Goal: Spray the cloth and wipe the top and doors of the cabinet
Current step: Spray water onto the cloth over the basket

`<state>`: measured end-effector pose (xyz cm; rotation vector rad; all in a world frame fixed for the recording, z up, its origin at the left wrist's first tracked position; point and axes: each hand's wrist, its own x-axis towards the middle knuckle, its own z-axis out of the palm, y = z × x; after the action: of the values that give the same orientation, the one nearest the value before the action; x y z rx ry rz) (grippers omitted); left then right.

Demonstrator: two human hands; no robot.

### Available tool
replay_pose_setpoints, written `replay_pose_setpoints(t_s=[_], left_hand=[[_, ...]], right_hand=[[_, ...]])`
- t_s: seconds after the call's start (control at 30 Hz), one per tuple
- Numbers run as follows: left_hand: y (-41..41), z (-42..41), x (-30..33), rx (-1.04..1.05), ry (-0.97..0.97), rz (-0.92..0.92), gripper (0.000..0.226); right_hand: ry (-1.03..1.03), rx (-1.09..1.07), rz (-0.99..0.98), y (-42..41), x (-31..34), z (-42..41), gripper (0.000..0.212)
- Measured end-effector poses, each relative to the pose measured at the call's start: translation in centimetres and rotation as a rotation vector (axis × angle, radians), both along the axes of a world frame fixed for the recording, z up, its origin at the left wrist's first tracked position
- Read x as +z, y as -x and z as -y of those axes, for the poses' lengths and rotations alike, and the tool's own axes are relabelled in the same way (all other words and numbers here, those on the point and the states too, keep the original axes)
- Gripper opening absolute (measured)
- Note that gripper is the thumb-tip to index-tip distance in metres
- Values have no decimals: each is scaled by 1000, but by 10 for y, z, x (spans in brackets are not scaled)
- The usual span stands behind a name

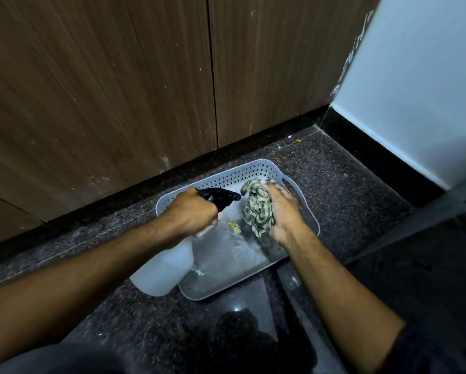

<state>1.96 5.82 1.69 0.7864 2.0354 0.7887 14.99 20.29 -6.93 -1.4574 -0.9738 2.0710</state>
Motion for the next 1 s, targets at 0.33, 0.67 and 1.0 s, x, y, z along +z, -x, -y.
replay_pose_setpoints(t_s=[0.33,0.67,1.0], left_hand=[[6,-2,-4,82,-71,-1,23],[5,-10,-8,122,-144,46,21],[3,-3,-10,-136,-4,50,45]], right_hand=[[-6,-3,11,-1,1,3,66],[-21,-16,10,-2,4,4,65],[-21,-39,-8,-4,11,3,58]])
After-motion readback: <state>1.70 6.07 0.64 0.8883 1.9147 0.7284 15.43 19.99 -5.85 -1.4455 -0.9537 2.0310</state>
